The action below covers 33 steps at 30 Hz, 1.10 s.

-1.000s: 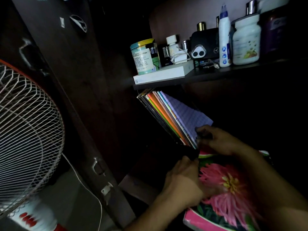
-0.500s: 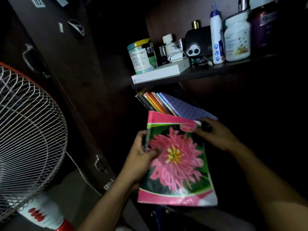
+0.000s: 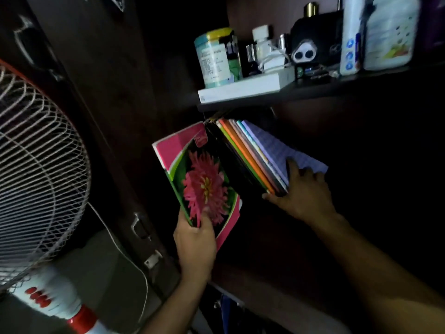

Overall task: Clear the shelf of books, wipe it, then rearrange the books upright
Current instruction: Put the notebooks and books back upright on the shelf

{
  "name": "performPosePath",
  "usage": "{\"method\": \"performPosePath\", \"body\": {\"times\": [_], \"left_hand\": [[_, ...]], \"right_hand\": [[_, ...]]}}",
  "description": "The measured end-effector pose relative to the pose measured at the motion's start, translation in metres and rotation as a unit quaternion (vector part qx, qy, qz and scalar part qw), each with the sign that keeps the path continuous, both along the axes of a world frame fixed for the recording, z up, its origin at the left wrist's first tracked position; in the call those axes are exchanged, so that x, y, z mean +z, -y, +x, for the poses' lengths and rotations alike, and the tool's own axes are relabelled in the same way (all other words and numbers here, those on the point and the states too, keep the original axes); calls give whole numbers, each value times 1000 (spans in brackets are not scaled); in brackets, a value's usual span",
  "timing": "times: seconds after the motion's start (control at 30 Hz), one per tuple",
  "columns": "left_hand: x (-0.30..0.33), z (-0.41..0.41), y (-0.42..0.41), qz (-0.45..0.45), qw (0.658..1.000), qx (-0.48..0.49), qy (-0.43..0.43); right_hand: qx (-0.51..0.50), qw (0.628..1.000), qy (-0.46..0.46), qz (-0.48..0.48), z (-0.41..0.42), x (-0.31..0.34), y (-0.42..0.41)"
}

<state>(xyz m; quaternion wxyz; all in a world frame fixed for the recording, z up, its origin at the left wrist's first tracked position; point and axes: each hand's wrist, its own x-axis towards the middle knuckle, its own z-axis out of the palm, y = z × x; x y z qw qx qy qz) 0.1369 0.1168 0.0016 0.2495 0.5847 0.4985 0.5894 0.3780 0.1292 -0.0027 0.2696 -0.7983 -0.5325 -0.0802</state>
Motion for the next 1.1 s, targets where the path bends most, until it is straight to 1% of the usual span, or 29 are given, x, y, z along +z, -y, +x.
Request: {"method": "performPosePath", "body": {"times": [0.1,0.23,0.4,0.53,0.63,0.87,0.93,1.0,1.1], "left_hand": [[3,0,1,-21,1000,1,18],[1,3,1,-40,999,-4,24],[4,4,8,-25,999,-38,21],[7,4,13,-15,997,-67,23],[10,2,17,-21,998,-63,23],[9,2,24,11,997,-80,7],[8,4,26,14,996,-90,15],[10,9,24,13,994,-106,25],[15,27,10,-18,992,-125,4]], "right_hand": [[-10,1000,5,15,1,3,-7],[-6,999,-20,28,-3,9,-2],[60,986,-136,74,7,21,10],[76,977,-177,88,19,27,23],[82,967,-218,105,26,26,25],[88,966,-214,119,25,28,28],[84,965,-216,120,25,29,28],[80,963,-223,126,25,28,27],[66,962,-233,128,26,25,25]]}}
